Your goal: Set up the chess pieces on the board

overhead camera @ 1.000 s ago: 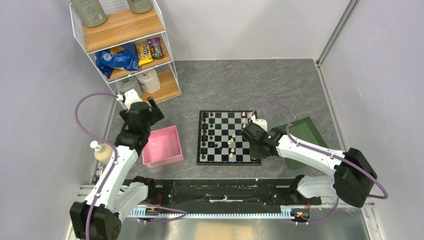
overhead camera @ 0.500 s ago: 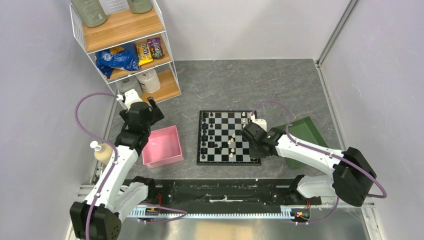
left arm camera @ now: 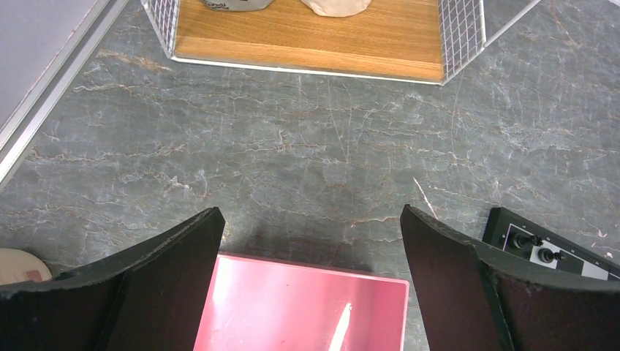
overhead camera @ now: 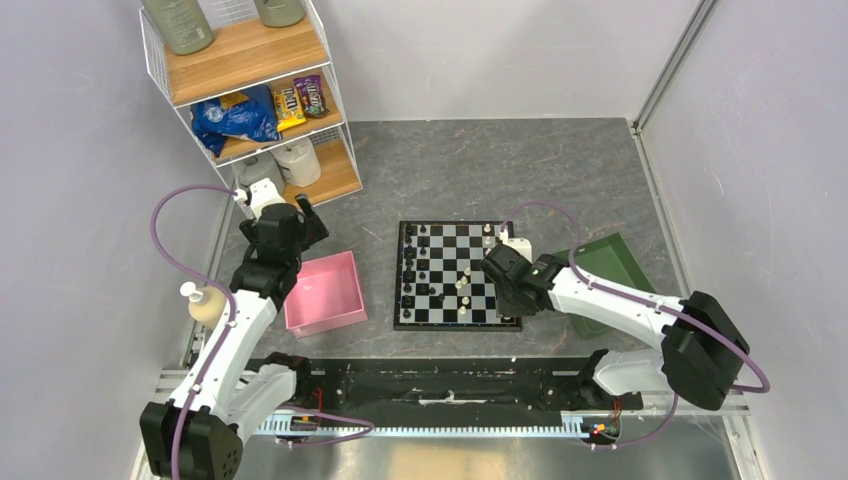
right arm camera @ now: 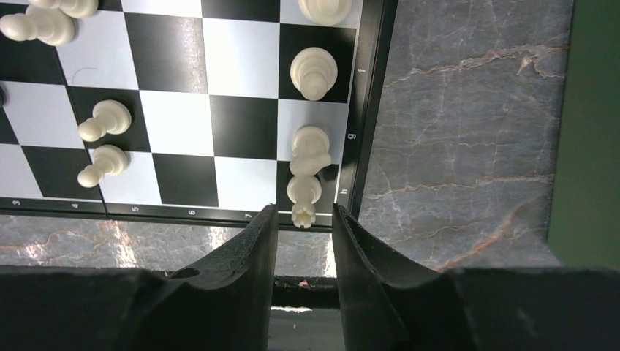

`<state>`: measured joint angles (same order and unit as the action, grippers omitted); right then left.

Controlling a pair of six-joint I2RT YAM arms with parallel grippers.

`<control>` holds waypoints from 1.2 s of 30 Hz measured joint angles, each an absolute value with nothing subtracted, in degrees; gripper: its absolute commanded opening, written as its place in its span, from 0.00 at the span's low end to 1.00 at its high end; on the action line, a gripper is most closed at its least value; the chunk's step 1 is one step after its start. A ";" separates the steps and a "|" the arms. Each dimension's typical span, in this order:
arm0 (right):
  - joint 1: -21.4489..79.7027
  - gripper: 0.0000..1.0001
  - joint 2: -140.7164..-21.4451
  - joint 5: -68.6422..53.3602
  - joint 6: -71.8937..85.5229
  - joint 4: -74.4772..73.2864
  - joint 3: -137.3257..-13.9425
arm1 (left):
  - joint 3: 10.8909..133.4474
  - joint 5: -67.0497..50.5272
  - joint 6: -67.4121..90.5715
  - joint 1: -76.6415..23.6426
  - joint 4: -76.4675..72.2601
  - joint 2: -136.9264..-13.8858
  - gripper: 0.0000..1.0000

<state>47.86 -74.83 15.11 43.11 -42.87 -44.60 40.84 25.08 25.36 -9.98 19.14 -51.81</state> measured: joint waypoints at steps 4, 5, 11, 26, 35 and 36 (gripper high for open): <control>47.83 0.43 -73.97 14.87 42.33 -45.50 -46.85 | 40.84 25.08 25.36 -9.98 19.11 -51.81 1.00; 47.83 0.43 -73.45 14.79 42.04 -45.95 -47.46 | 40.82 25.08 25.39 -9.98 19.07 -51.81 1.00; 47.83 0.45 -69.76 12.49 39.57 -49.28 -52.27 | 40.60 24.97 25.36 -9.98 18.44 -52.66 1.00; 47.83 0.56 -75.44 8.16 34.79 -47.46 -59.51 | 40.60 24.99 25.36 -9.98 18.46 -51.62 1.00; 47.83 0.61 -79.29 7.57 34.65 -44.25 -60.64 | 40.60 25.10 25.36 -9.98 18.72 -50.94 1.00; 47.83 0.61 -79.75 7.55 34.65 -44.03 -60.71 | 40.58 25.10 25.36 -9.98 18.72 -50.96 1.00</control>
